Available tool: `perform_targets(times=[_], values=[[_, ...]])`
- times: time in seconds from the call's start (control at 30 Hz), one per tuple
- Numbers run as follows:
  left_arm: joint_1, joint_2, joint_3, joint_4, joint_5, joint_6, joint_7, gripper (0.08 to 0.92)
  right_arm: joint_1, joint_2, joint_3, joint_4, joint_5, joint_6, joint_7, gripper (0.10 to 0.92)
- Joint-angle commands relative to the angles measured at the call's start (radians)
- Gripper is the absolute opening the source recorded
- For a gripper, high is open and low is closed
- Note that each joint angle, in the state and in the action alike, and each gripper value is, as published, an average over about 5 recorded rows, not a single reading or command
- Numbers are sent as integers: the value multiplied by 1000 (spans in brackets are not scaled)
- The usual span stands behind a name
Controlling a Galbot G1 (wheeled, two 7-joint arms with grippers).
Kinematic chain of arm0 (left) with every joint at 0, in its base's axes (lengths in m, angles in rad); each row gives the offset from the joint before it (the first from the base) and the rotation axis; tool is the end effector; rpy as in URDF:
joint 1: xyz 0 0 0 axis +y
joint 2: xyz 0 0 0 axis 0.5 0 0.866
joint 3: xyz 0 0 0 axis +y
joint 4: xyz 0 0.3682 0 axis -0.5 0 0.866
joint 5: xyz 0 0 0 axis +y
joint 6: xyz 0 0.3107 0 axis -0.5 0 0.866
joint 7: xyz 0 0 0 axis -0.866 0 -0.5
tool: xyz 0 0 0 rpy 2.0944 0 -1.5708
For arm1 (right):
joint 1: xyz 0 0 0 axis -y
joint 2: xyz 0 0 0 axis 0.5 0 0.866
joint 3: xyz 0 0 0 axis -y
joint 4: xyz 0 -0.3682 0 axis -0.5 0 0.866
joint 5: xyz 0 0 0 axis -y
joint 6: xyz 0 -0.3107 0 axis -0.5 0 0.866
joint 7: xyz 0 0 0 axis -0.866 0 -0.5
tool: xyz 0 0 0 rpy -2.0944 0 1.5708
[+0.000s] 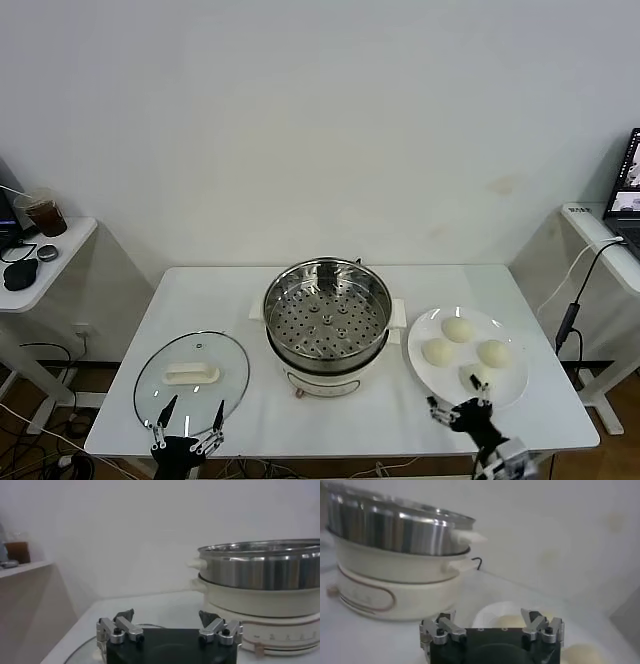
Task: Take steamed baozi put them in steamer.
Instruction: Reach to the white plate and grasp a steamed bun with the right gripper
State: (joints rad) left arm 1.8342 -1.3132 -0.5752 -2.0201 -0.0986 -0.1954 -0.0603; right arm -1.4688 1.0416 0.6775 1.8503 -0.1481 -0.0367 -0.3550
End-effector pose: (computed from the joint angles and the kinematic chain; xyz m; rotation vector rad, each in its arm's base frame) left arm 0.0402 0.0734 -0.3546 -0.0668 -2.9994 -0.2062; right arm 0.1789 -0.1821 -0.3222 0.5321 -2.6834 0.9465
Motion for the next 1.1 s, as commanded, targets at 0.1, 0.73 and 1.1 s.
perform_targets(times=[0.1,0.73,1.1], values=[[-3,-11,-11,16,94,-32,3,823,169,-226,23,-66,-209,-40,-137,823],[-10,-25,-74,27,155,-50,-28,823,1265,-364,-963,-690,-245,25,-749,823],[-23,-25,-105,41,155,-58,-26,823,1446,-171,-1167,-1016,-267,56,-844,823]])
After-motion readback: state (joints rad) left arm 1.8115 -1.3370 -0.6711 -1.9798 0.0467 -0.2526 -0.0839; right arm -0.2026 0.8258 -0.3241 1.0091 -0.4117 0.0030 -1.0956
